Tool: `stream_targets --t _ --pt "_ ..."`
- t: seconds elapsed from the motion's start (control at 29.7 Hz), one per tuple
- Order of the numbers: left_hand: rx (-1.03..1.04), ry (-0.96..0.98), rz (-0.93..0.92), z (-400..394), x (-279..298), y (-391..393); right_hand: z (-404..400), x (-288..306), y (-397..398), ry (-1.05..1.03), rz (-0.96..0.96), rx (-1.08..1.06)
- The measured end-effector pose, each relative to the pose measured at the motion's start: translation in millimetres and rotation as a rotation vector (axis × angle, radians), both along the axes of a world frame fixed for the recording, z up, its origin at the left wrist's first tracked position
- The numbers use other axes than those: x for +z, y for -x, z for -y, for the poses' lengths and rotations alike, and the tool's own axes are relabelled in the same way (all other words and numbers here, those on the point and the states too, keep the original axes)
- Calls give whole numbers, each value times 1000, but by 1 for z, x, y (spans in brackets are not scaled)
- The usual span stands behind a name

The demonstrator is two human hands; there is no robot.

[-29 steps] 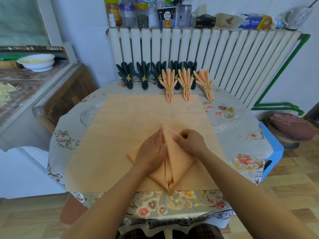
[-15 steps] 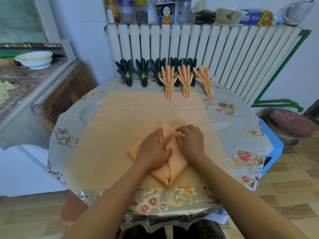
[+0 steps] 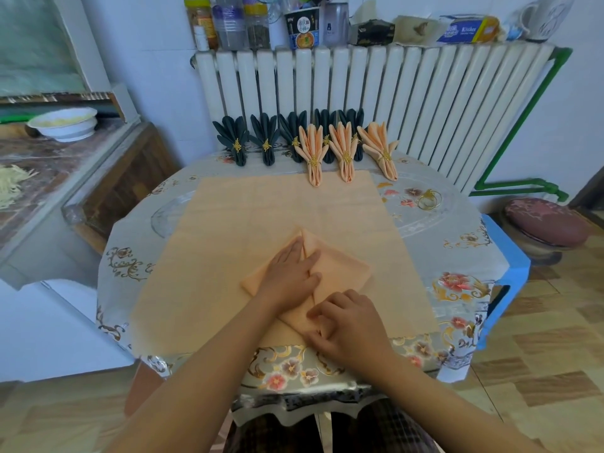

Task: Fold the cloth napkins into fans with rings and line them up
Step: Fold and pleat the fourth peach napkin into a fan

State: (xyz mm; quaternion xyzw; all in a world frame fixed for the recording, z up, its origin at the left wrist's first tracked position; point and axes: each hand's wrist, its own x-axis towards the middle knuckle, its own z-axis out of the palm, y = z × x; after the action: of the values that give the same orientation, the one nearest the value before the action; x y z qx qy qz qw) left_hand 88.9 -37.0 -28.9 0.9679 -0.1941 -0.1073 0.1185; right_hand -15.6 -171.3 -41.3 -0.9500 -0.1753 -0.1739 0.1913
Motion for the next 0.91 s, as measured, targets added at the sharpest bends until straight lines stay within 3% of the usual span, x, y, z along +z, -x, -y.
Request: stream_targets --t 0.17,0.27,0.4,0.54,0.64,0.74,0.91 --pt "16 -3 -19 0 3 0 -2 11 -5 258 49 68" --pt "59 -81 115 0 8 3 13 22 -7 282 51 66" --pt "6 -143 319 -16 10 9 58 29 -14 264 -103 123" --pt "-171 -93 460 -39 1 18 101 40 -30 278 -285 -6" --pt "-148 92 287 -49 -5 25 108 36 -35 199 -282 -29" --pt "-38 329 159 -56 -13 26 96 26 -33 -17 -322 41" --pt "2 455 91 -60 -10 20 89 5 -36 -157 -190 47"
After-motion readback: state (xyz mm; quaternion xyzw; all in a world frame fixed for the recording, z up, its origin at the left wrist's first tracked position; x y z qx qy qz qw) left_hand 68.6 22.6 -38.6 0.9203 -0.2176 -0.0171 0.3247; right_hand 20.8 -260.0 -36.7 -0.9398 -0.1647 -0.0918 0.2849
